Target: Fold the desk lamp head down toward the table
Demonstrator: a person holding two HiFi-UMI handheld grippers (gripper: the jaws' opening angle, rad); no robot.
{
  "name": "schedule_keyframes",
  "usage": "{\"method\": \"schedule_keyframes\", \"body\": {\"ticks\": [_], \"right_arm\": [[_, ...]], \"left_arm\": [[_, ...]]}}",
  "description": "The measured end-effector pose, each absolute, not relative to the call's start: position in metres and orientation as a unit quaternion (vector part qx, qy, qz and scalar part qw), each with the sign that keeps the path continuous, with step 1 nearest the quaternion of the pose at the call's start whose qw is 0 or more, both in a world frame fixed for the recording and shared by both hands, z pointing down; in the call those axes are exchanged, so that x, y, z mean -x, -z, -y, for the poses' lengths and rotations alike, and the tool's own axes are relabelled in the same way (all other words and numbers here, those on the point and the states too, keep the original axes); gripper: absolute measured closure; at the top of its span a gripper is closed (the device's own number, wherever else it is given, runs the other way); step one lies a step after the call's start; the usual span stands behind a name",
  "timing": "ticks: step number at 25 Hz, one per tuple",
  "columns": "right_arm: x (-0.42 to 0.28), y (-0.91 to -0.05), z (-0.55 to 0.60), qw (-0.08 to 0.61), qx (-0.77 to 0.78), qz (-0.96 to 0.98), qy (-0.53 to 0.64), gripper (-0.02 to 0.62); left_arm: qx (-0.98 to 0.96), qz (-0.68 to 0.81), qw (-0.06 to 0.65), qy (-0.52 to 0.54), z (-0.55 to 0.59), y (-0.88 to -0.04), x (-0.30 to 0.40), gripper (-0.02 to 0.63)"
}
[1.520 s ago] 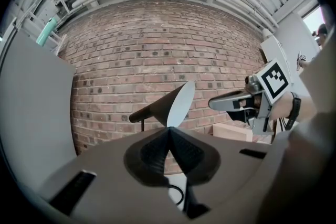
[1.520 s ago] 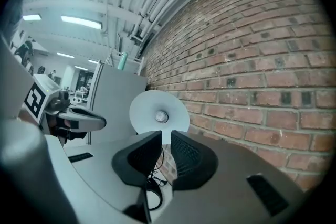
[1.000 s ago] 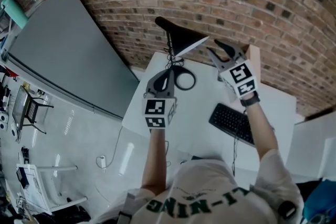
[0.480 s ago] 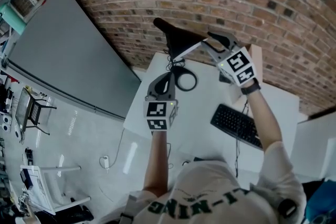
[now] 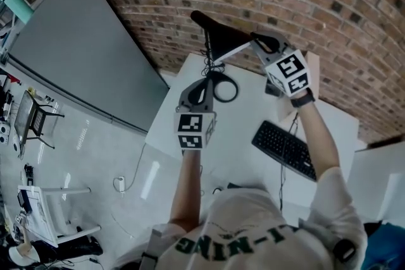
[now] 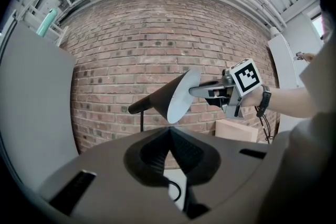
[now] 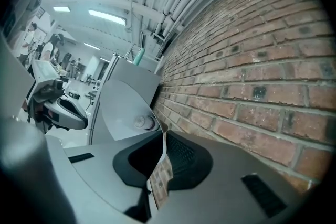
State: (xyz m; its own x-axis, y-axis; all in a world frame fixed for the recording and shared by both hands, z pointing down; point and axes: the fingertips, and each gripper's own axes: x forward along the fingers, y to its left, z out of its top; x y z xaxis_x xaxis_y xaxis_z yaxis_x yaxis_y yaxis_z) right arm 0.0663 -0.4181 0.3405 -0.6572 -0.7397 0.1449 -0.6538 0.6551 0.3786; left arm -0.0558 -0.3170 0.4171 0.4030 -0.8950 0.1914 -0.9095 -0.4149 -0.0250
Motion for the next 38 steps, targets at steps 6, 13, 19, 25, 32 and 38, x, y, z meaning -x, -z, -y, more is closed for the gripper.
{"method": "schedule_keyframes", "body": {"ticks": [6,13,19,25,32,38], "right_arm": [[-0.065,-0.340,0.419,0.149,-0.395,0.894,0.153,0.575],[-0.067,-0.343,0.419,0.149,-0.396,0.893,0.154,0.577],[-0.068,-0.352,0.417,0.140,-0.396,0.895,0.150,0.578],[-0.069,-0.355,0.413,0.157,-0.387,0.895,0.156,0.580],[-0.069,-0.362,0.413,0.170,-0.385,0.892,0.163,0.581],[-0.069,-0.366,0.413,0.174,-0.385,0.892,0.160,0.581]], "left_arm": [[-0.829,0.553,0.047,-0.073,0.320,-0.414,0.064,0.614],[-0.831,0.551,0.057,-0.047,0.317,-0.416,0.064,0.614],[-0.832,0.550,0.056,-0.046,0.316,-0.415,0.064,0.614],[-0.838,0.540,0.064,-0.051,0.313,-0.423,0.060,0.614],[-0.833,0.545,0.055,-0.077,0.313,-0.433,0.064,0.614],[-0.834,0.541,0.065,-0.087,0.312,-0.442,0.064,0.614]]}}
